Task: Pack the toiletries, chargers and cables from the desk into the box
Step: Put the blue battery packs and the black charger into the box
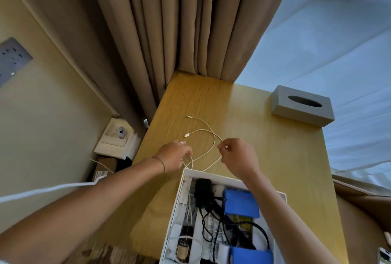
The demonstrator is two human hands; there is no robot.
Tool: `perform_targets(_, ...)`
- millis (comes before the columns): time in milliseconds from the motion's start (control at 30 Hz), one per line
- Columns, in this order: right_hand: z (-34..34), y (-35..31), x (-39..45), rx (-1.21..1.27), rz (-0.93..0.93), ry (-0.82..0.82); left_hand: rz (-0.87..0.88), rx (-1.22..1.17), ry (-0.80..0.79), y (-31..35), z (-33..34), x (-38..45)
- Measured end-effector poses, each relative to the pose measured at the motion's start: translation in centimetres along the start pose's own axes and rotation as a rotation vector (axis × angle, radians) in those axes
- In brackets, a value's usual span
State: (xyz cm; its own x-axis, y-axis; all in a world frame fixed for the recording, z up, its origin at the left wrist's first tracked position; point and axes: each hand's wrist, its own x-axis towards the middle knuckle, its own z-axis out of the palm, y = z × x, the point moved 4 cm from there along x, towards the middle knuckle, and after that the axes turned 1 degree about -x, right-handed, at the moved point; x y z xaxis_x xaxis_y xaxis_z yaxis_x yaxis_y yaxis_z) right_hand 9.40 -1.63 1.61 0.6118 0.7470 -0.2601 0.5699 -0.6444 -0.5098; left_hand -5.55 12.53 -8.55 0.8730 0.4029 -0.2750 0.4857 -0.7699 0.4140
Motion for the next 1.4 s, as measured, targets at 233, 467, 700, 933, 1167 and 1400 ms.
perform_targets(233, 2.0, 0.7, 2.3, 0.059, -0.004, -0.046, 0.274, 0.368, -0.242, -1.1, 4.0, 1.0)
perform_targets(467, 3.0, 2.5, 1.9, 0.115, 0.011, -0.064, 0.354, 0.477, -0.11, -1.6, 4.3, 2.1)
perform_targets(700, 2.7, 2.6, 1.0, 0.157, -0.015, -0.051, 0.306, 0.405, 0.11, -1.0, 2.1, 2.2)
perform_targets(933, -0.5, 0.6, 0.4, 0.292, -0.116, 0.163, 0.175, -0.238, 0.251, 4.1, -6.3, 1.4)
perform_targets(1167, -3.2, -2.7, -0.5, 0.575, -0.279, 0.14, 0.092, -0.904, 0.351, 9.0, -14.0, -1.0)
perform_targets(1400, -5.2, -6.8, -2.0, 0.945, -0.413, 0.042, 0.194, -1.323, 0.421, 13.6, -18.9, -3.9)
